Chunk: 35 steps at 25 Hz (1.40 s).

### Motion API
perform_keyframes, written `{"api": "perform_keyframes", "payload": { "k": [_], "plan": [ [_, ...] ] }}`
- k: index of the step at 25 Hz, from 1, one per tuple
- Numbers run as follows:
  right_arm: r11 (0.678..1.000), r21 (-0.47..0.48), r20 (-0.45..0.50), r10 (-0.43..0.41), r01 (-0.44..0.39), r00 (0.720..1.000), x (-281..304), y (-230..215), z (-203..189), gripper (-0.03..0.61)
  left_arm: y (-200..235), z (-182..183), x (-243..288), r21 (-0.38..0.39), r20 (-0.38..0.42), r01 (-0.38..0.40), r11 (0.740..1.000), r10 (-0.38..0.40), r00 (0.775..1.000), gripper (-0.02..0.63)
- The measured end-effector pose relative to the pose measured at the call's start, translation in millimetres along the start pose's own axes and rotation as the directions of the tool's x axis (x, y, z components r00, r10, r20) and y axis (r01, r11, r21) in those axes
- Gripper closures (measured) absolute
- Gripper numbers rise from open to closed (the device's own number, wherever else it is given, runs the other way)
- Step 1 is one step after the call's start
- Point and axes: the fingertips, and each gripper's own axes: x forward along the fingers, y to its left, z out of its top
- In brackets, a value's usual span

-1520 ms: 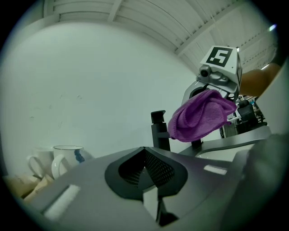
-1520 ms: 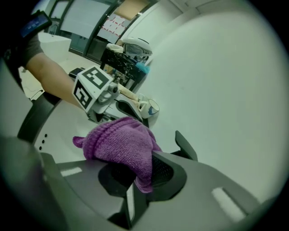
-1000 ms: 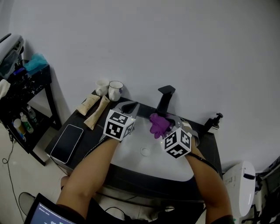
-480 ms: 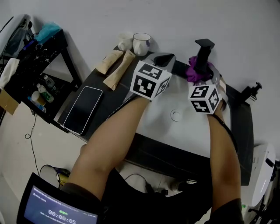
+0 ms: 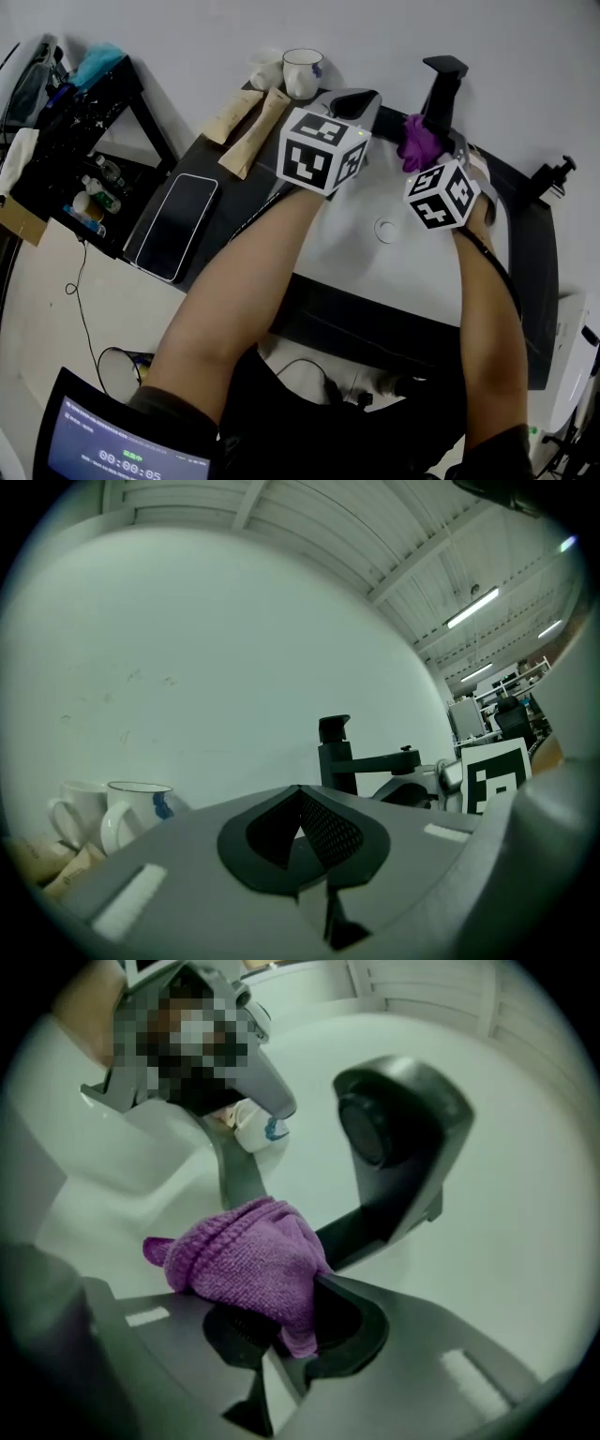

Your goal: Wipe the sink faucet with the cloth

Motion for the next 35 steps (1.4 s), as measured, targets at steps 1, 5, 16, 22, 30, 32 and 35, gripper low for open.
{"api": "perform_keyframes", "payload": {
  "k": [1,5,16,22,30,32,35],
  "plan": [
    [1.000,0.001,-0.018,0.027,-0.027,0.999,1,6,-2,0.525,0,0,0,0.003,-0.002,0.002,1.000,-0.002,1.000,0.597],
    [0.998,0.017,-0.036,0.053,-0.052,0.998,2,9,-4,0.528,-2,-2,1,0.011,-0.009,0.012,1.000,-0.012,1.000,0.597],
    [0.988,0.129,0.364,0.028,-0.080,0.931,-65,-13,47,0.525,4,-7,-3,0.026,-0.032,-0.008,1.000,0.008,0.999,0.597],
    [0.983,0.045,0.435,0.141,-0.178,0.889,-70,-3,37,0.525,3,-9,-6,0.024,-0.036,-0.013,1.000,0.014,0.999,0.597],
    [0.942,0.324,0.304,-0.194,0.090,0.933,-58,-119,6,0.522,0,-6,-2,0.012,-0.014,0.002,1.000,-0.002,1.000,0.597],
    [0.952,0.281,0.282,-0.201,0.119,0.938,-50,-143,19,0.520,1,-4,0,0.009,-0.005,0.004,1.000,-0.004,1.000,0.597],
    [0.982,0.159,0.211,-0.131,0.098,0.969,-26,-153,28,0.520,5,-4,0,-0.006,-0.001,-0.006,1.000,0.006,1.000,0.597]
  ]
}}
